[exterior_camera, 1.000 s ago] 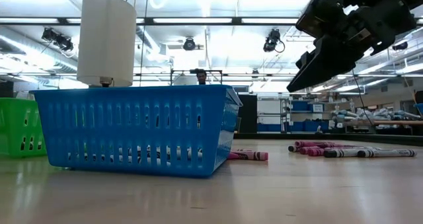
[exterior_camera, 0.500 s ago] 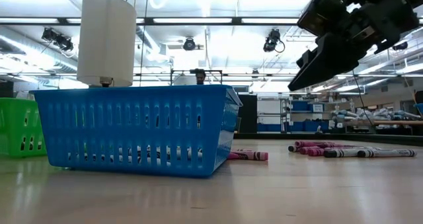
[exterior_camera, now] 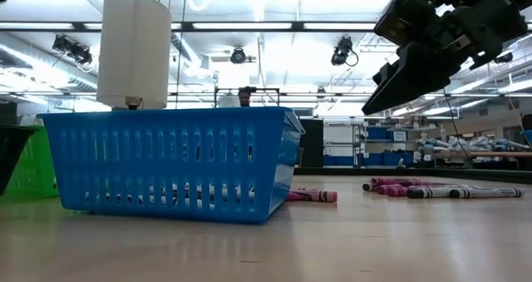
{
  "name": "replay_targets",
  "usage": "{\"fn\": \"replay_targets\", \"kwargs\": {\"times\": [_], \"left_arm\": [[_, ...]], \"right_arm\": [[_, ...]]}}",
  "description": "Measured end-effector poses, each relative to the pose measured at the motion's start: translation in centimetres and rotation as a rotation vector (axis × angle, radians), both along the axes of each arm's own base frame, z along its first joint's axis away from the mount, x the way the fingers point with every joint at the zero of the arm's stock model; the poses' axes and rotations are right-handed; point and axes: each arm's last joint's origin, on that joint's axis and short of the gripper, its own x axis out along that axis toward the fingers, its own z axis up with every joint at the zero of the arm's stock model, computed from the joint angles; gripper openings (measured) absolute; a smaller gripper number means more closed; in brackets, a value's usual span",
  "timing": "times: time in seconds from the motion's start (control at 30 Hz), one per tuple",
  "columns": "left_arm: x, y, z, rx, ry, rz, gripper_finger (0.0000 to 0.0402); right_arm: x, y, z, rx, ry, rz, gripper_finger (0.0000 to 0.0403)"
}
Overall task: Sort crayons
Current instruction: Put the red crayon into the black basket, then put the white crayon into the left blue basket
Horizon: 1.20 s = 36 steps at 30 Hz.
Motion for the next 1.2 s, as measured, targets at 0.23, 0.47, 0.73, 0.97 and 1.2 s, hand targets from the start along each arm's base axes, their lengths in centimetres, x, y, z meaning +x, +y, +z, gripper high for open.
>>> {"fn": "replay_targets", "kwargs": {"times": [0.23,0.47,0.73,0.97,1.2], "left_arm": [[1.4,-1.1,0.3,-0.121,-0.141,-0.031,0.0037],[1.7,-1.5,0.9,-0.158,-0.171,-0.032,0.0037],[1.0,-0.7,0.3,-0.062,-0.083,-0.007,0.0046],[0.8,-0.6,0.2,-0.052,-0.069,-0.004,0.0119],[2.8,0.0,1.9,-0.137,-0.064,0.026,0.0156]], "right_arm": [[0.0,0.0,0.0,-0.002,-0.001,0.001,0.0107],[0.0,0.0,0.0,-0.003,-0.001,0.002,0.0107],[0.0,0.0,0.0,0.001,0.0,0.007,0.0107],[-0.6,-0.1,-1.0,0.007,-0.025,0.008,0.0107],[-0.7,-0.2,-1.2,-0.012,-0.053,0.017,0.0107]]}}
